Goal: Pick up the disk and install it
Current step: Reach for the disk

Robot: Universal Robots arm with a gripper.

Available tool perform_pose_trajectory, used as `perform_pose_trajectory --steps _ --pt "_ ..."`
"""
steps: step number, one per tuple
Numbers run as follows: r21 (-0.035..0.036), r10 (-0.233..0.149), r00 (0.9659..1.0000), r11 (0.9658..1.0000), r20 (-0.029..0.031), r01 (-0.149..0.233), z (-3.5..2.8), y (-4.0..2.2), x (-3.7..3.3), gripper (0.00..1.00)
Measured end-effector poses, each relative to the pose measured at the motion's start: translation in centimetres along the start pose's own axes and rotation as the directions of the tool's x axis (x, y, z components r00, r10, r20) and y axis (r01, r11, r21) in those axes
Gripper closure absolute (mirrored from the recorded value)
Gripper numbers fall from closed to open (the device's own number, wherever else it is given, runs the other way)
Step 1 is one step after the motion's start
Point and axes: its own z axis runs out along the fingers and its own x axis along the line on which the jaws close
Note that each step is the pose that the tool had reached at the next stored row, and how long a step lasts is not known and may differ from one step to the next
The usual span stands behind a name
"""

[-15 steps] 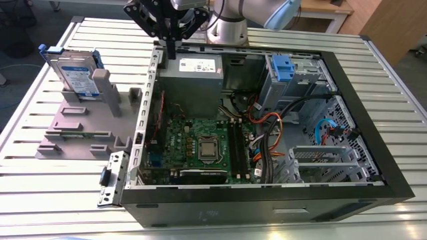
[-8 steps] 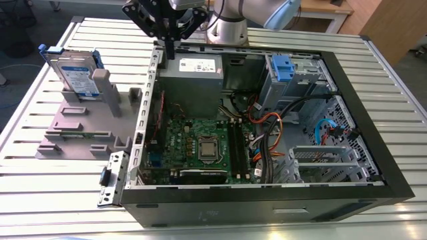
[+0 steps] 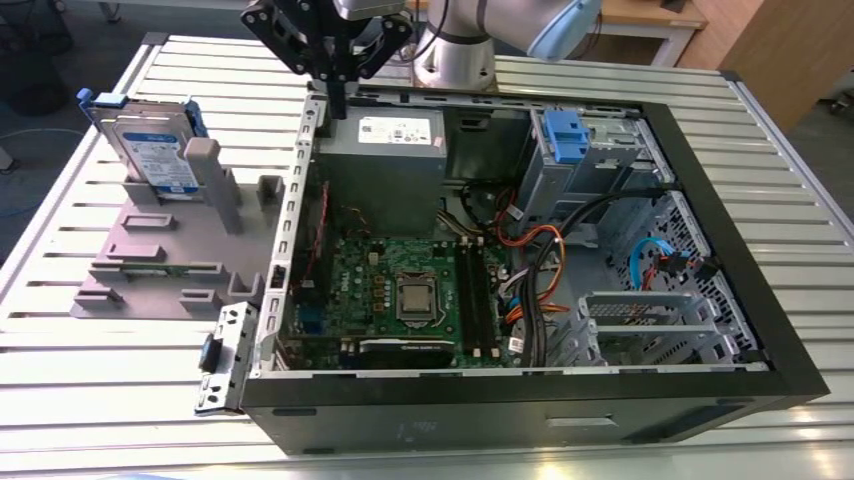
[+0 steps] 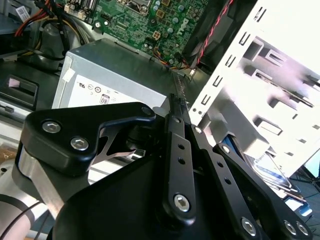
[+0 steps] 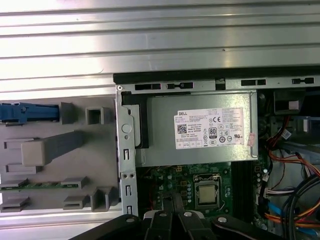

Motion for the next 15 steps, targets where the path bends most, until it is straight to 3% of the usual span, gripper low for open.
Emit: perform_pose_trajectory --steps 15 --pt "0.0005 0.000 1.0000 1.0000 0.0000 0.000 0.01 -0.02 0.32 0.89"
